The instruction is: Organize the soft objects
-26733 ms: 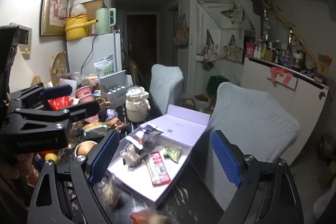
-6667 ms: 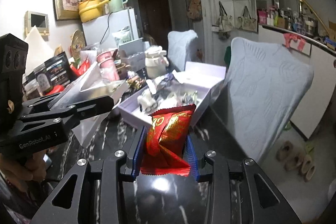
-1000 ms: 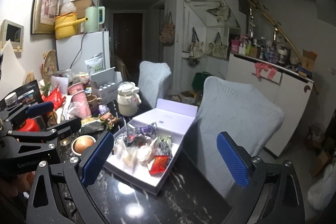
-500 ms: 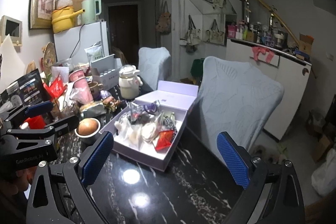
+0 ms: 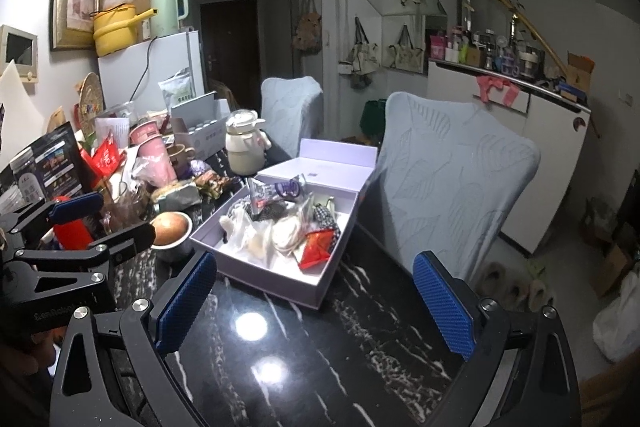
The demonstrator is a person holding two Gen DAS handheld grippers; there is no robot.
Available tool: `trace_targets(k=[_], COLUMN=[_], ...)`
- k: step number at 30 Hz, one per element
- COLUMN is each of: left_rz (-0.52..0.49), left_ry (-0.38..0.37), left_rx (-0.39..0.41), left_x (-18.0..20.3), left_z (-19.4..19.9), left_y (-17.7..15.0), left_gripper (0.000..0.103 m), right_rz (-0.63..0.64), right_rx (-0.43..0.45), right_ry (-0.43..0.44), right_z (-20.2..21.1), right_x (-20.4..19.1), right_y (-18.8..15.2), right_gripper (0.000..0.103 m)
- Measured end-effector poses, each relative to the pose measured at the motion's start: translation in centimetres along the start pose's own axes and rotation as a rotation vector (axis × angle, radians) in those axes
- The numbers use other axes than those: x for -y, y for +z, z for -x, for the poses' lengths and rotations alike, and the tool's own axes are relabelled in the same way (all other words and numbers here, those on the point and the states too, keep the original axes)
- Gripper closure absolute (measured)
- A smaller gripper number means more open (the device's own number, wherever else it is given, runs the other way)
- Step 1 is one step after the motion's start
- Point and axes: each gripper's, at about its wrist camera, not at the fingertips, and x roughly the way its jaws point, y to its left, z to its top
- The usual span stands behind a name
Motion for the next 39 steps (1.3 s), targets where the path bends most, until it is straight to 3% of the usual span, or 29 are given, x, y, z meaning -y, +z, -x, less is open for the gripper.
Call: trace_targets(k=[28, 39], left_rz=[-0.031, -0.040], left_ry=[-0.058, -0.043], left_rx=[-0.059, -0.073], left_x=[0.9, 1.0], left_z=[-1.4, -1.9], left_y=[-0.7, -0.8], left_gripper=[0.021, 0.021], right_rz=[-0.044, -0.043], right_rx=[-0.062, -0.100], right_ry=[-0.046, -0.057], right_z=[-0.3, -1.5], right_x=[1.1, 1.0], right_y=[-1.3, -1.6], right_gripper=[0.003, 0.003])
